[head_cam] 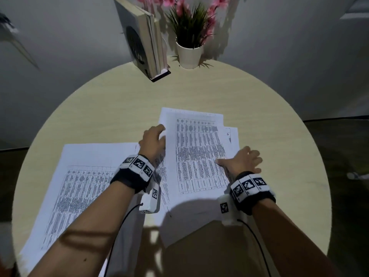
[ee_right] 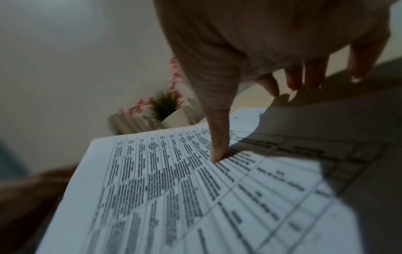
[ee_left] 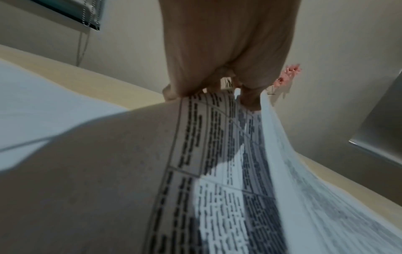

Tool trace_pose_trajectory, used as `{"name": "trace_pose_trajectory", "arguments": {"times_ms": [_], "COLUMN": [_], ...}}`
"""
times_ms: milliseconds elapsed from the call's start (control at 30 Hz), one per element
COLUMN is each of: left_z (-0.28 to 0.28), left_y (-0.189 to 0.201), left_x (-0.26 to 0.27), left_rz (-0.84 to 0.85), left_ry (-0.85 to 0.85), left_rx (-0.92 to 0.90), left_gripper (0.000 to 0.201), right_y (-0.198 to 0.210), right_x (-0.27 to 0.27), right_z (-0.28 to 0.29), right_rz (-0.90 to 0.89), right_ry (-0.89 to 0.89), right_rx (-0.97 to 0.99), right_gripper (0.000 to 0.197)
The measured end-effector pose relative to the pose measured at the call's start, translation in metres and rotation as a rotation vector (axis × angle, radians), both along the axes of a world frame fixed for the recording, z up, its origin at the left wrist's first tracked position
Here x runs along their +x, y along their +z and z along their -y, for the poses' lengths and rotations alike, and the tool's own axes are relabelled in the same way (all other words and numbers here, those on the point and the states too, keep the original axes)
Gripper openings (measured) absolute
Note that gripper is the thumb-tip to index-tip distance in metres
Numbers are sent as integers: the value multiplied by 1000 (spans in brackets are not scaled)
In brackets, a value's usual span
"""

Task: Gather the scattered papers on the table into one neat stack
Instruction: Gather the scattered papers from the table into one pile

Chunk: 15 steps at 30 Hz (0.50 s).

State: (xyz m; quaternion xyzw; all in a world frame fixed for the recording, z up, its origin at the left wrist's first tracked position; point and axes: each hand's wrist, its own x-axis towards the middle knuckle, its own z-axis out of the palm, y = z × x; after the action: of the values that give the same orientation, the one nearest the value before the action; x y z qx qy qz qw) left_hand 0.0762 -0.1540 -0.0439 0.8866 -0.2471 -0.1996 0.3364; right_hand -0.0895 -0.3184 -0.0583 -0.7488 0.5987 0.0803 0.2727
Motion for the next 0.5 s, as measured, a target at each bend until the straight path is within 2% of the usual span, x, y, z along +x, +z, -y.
{"name": "trace_pose_trajectory", "arguments": {"times_ms": [67, 133, 200, 267, 300, 367, 500], "left_z": [10, 13, 4, -10, -15, -20, -22], "left_y": [-1, 2, 2, 3, 2, -1, -10], "left_x": [2, 0, -4, -16, -23, -37, -42], "left_rz": [17, -39, -160, -297, -318, -303, -296], "left_ry": [84, 269, 512, 635, 627, 567, 510], "left_rx": [32, 23, 89, 235, 305, 345, 298], "left_gripper": [24, 38, 69, 98, 105, 104, 93], "right_y": [-1, 2, 2, 4, 2, 1, 5], "right_x": [-4, -4, -1, 5, 10, 21, 40], "right_z": [-1, -6, -7, -10, -12, -22, -50], "right_rz": [15, -1, -15, -16, -6, 4, 33], "right_ry": [-90, -99, -112, -118, -123, -104, 16], "right_rx": [11, 15, 12, 17, 27, 53, 130], "right_gripper": [105, 105, 104, 101, 99, 88, 45]}}
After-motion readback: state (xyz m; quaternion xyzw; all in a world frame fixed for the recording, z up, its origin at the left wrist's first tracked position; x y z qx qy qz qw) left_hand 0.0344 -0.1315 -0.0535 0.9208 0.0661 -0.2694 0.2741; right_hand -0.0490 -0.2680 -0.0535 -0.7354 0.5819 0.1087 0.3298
